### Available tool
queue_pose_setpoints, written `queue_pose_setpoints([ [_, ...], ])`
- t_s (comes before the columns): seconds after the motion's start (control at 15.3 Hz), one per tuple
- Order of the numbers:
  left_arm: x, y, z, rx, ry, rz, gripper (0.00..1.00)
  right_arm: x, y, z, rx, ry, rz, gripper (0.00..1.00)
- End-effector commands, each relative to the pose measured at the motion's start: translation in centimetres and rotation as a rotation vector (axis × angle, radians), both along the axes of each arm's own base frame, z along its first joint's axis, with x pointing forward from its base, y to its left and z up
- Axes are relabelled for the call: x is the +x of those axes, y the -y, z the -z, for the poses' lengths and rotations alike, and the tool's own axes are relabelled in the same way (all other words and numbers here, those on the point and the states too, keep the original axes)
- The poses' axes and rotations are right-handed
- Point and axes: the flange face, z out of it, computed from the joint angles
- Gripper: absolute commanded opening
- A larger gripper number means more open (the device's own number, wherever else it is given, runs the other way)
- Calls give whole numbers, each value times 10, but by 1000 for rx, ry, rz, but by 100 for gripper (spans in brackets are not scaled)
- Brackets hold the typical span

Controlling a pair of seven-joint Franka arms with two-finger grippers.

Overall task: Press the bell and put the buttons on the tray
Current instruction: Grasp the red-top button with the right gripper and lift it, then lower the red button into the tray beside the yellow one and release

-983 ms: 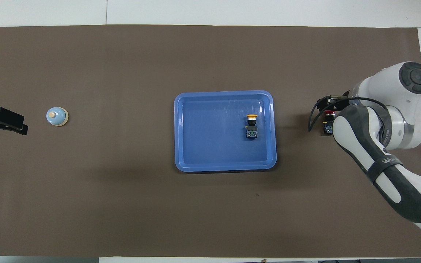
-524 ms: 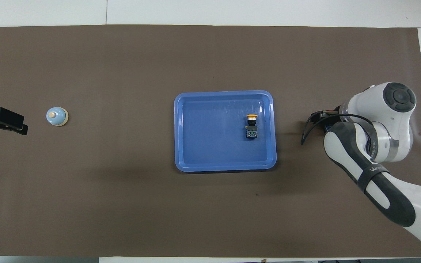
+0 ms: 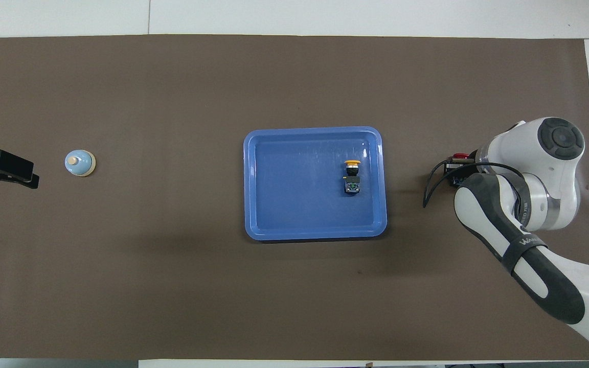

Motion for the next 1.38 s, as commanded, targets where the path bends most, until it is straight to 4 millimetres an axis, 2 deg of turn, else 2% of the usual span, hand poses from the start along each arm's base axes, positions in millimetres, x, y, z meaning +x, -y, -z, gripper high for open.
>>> queue_pose_setpoints([
  [0.0, -6, -2, -1, 1, 9, -2, 100, 13, -12, -33, -9, 4, -47, 0],
  [0.2, -6, -2, -1, 1, 9, -2, 100, 33, -74, -71, 3, 7, -86, 0],
  [0.33, -6, -2, -1, 2, 9, -2, 100, 38, -139, -91, 4, 1, -81, 0],
  [0.46, -6, -2, -1, 1, 9, -2, 100, 28, -206, -105, 3, -7, -103, 0],
  [0.52, -6, -2, -2, 2, 10, -2, 100, 21, -239, -104, 4, -4, -82, 0],
  [0.59, -6, -2, -1, 1, 9, -4, 100, 16, -264, -98, 3, -4, -61, 0],
  [0.66, -6, -2, -1, 1, 9, -2, 100, 8, -292, -87, 1, -8, -59, 0],
  [0.72, -6, -2, -1, 2, 9, -2, 100, 3, -311, -75, 1, -6, -66, 0],
  [0.79, -6, -2, -1, 2, 9, -2, 100, 4, -321, -64, 11, 14, -71, 0],
  [0.98, -6, -2, -1, 2, 9, -2, 100, 5, -333, -32, 19, 33, -81, 0],
  [1.11, -6, -2, -1, 1, 9, -2, 100, -1, -331, -17, 20, 31, -83, 0],
  [1.31, -6, -2, -1, 1, 9, -2, 100, -6, -329, -10, 22, 31, -56, 0],
])
